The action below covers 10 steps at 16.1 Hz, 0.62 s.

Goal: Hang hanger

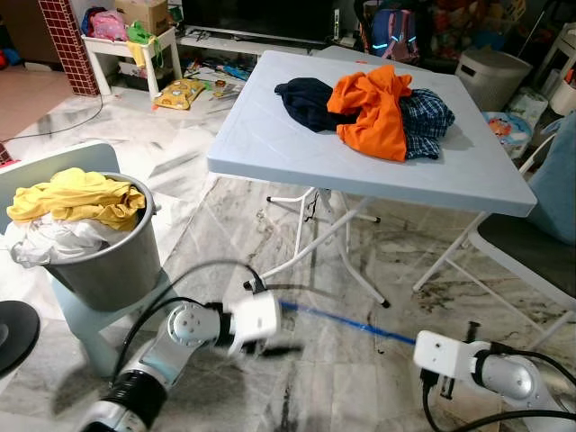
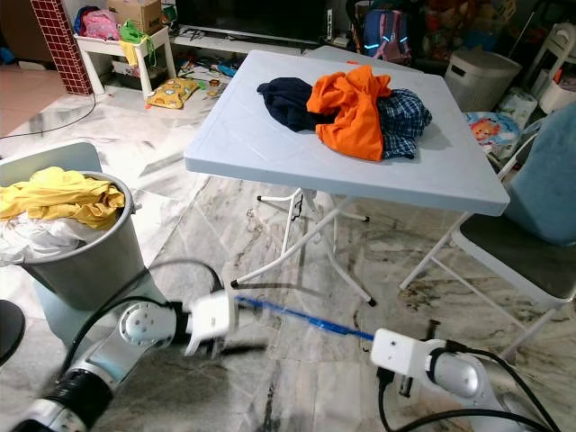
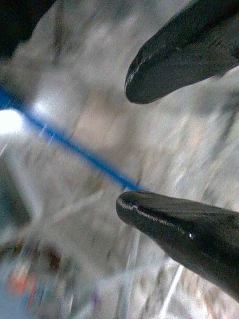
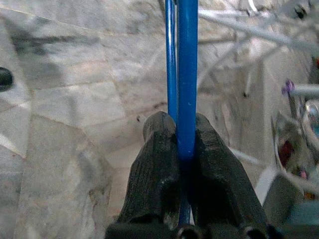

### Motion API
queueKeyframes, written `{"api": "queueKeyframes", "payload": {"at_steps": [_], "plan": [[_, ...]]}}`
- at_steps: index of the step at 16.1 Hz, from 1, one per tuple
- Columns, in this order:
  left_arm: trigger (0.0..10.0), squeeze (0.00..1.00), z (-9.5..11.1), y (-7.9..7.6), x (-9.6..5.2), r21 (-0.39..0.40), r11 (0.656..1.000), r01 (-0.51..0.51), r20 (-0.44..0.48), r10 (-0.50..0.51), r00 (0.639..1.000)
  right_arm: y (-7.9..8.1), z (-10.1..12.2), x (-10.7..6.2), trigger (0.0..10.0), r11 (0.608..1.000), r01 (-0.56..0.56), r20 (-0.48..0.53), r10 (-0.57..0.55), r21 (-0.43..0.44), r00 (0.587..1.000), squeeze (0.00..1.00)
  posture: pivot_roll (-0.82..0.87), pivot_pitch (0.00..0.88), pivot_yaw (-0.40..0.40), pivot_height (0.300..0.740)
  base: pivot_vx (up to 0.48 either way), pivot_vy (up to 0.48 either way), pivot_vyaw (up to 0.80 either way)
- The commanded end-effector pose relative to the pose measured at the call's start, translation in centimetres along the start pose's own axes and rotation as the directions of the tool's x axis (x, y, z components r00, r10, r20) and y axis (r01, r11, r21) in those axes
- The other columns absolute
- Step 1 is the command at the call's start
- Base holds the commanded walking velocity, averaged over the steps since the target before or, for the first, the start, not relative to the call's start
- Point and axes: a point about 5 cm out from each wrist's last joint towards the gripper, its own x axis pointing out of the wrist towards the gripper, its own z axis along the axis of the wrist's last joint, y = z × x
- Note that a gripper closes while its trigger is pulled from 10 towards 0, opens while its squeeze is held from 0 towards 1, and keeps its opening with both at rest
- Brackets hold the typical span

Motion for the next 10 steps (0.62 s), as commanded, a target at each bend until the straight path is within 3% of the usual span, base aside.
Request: {"api": "queueKeyframes", "payload": {"at_steps": [1, 2, 3, 4, 7, 8, 9, 10], "plan": [[10.0, 1.0, 0.6, 0.8, 0.0, -0.004, 0.997, -0.079, 0.036, 0.079, 0.996, -0.5, -0.5, -0.2, 0.0, 0.998, 0.046, -0.012, -0.045, 0.052, 0.999, 0.0, 0.09, 0.0, -0.104, 0.74, 0.0, 0.0, 0.0], [10.0, 1.0, 1.1, 1.6, 0.2, -0.071, 0.966, -0.249, 0.088, 0.254, 0.963, 0.0, -0.5, -0.2, 0.0, 0.982, 0.091, -0.008, -0.091, 0.165, 0.996, 0.0, 0.1, 0.0, -0.111, 0.74, 0.0, 0.0, 0.0], [10.0, 1.0, 1.2, 1.9, 0.2, -0.103, 0.94, -0.326, 0.093, 0.335, 0.937, 0.4, -0.4, -0.3, 0.0, 0.971, 0.107, -0.005, -0.108, 0.213, 0.994, 0.0, 0.1, 0.0, -0.111, 0.74, 0.0, 0.0, 0.0], [10.0, 1.0, 0.7, 2.5, 0.0, -0.141, 0.873, -0.467, 0.059, 0.478, 0.876, 1.2, -0.4, -0.3, 0.0, 0.929, 0.164, -0.012, -0.17, 0.332, 0.985, 0.0, 0.09, 0.0, -0.108, 0.74, 0.0, 0.0, 0.0], [10.0, 1.0, -0.4, 2.5, -0.4, -0.271, 0.771, -0.576, 0.0, 0.598, 0.801, 3.6, 0.2, -0.5, 0.0, 0.784, 0.232, -0.042, -0.255, 0.576, 0.966, 0.0, 0.08, 0.0, -0.099, 0.74, 0.0, 0.0, 0.0], [10.0, 1.0, -0.6, 2.2, -0.3, -0.282, 0.772, -0.57, -0.007, 0.592, 0.806, 4.9, 0.5, -0.6, 0.0, 0.737, 0.213, -0.049, -0.238, 0.641, 0.97, 0.0, 0.08, 0.0, -0.094, 0.74, 0.0, 0.0, 0.0], [10.0, 1.0, -0.7, 2.0, -0.2, -0.284, 0.78, -0.557, -0.014, 0.577, 0.816, 5.9, 0.9, -0.6, 1.3, 0.716, 0.201, -0.053, -0.223, 0.668, 0.973, 0.0, 0.07, 0.0, -0.086, 0.74, 0.0, 0.0, 0.0], [10.0, 1.0, -0.7, 2.0, -0.1, -0.288, 0.783, -0.551, -0.02, 0.57, 0.821, 6.4, 1.2, -0.6, 8.0, 0.685, 0.217, -0.075, -0.231, 0.696, 0.97, 0.0, 0.07, 0.0, -0.083, 0.74, 0.0, 0.0, 0.0]]}}
